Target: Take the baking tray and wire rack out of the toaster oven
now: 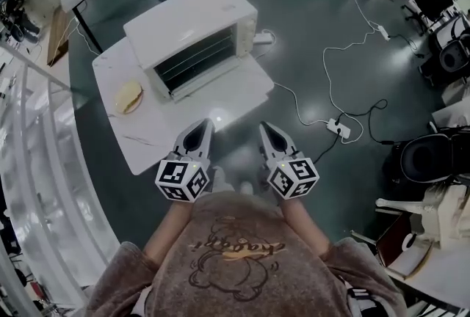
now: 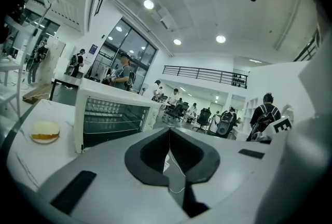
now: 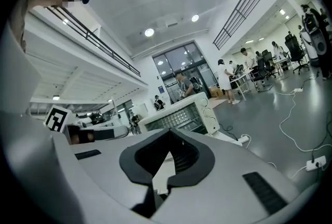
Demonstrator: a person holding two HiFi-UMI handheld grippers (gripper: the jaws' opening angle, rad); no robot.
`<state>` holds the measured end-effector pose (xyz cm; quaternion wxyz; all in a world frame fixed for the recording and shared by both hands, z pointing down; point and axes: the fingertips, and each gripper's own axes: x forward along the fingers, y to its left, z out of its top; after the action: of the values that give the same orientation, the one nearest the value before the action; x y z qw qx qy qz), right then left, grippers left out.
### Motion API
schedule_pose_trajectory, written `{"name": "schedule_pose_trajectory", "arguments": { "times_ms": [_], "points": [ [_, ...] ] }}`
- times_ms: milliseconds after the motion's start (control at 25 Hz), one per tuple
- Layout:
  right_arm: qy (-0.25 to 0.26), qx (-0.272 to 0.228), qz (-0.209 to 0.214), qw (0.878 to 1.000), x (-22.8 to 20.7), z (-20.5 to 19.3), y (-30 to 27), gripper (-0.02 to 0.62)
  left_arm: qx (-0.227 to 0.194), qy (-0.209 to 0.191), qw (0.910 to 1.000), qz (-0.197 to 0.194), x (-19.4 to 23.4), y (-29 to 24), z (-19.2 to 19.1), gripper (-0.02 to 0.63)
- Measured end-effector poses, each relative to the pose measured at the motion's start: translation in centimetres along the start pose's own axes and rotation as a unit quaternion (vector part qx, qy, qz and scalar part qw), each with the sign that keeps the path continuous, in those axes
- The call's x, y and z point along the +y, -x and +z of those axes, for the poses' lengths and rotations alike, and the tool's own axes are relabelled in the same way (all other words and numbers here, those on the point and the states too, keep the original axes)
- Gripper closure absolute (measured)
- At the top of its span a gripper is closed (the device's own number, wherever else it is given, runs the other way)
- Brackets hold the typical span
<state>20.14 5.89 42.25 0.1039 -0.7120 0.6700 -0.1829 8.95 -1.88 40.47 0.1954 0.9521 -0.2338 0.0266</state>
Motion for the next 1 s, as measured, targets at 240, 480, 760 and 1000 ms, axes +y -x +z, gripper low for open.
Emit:
{"name": "schedule_pose_trajectory", "arguments": {
  "times_ms": [240,480,760,1000],
  "points": [
    [-0.022,-0.007,0.031,0.999,1.3,-0.2,-2.8,0.592,-0.003,0.033,0.9995,0.0,1.9,-0.2,0.3,0.595],
    [-0.108,-0.005,0.083,0.991,2.8,-0.8,-5.1,0.385,-0.024,0.087,0.9958,-0.014,3.6,-0.1,0.9,0.43],
    [-0.204,0.0,0.096,0.974,1.3,-1.2,-7.8,0.365,-0.071,0.183,0.98,-0.032,5.4,-1.8,1.6,0.367],
    [-0.246,0.018,0.101,0.964,-1.4,-2.1,-12.4,0.367,-0.084,0.224,0.9709,-0.014,8.4,-5.1,1.4,0.368]
  ]
}}
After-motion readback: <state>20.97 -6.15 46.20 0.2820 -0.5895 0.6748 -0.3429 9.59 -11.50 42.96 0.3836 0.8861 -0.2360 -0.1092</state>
